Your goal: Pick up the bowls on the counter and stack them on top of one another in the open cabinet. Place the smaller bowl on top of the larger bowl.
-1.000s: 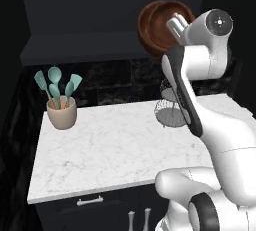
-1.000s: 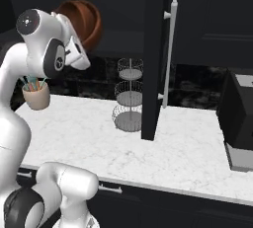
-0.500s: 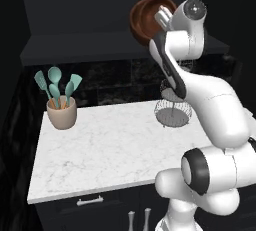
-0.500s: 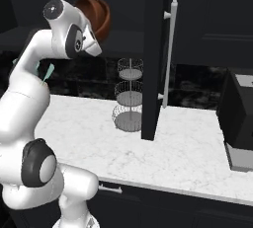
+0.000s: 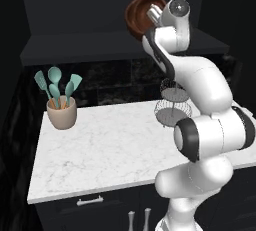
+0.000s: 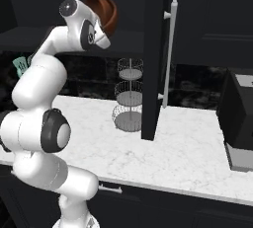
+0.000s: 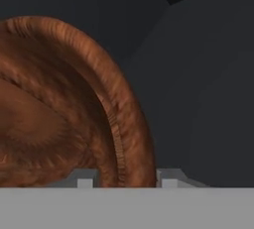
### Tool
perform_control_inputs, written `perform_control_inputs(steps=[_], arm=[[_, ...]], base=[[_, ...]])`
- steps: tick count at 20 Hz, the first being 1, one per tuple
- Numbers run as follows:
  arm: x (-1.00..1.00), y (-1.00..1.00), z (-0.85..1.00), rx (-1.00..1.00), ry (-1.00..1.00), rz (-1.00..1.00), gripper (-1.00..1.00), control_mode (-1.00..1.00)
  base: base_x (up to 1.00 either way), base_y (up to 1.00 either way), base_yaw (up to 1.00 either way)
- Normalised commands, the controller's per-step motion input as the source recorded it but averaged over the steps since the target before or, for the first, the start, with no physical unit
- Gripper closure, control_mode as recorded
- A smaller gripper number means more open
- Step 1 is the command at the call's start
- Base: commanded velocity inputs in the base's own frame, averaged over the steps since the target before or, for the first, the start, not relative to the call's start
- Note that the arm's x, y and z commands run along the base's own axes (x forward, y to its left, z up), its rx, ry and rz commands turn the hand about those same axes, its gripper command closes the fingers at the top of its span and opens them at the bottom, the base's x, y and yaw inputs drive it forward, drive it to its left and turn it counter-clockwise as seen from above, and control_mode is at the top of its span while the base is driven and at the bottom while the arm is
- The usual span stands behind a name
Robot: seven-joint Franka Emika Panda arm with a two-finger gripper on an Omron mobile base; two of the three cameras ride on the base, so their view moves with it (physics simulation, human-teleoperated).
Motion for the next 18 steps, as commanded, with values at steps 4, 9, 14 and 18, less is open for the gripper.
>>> perform_control_inputs(steps=[4,9,14,18], arm=[[0.00,0.00,-0.02,0.00,-0.01,0.00,-1.00,-1.00],[-0.63,0.00,-0.14,0.00,-0.13,0.00,-1.00,-1.00],[-1.00,0.00,-0.48,0.00,-0.22,0.00,-1.00,-1.00],[-1.00,0.00,-0.52,0.00,-0.22,0.00,-1.00,-1.00]], base=[[0.00,0.00,0.00],[0.00,0.00,0.00],[0.00,0.00,0.00],[0.00,0.00,0.00]])
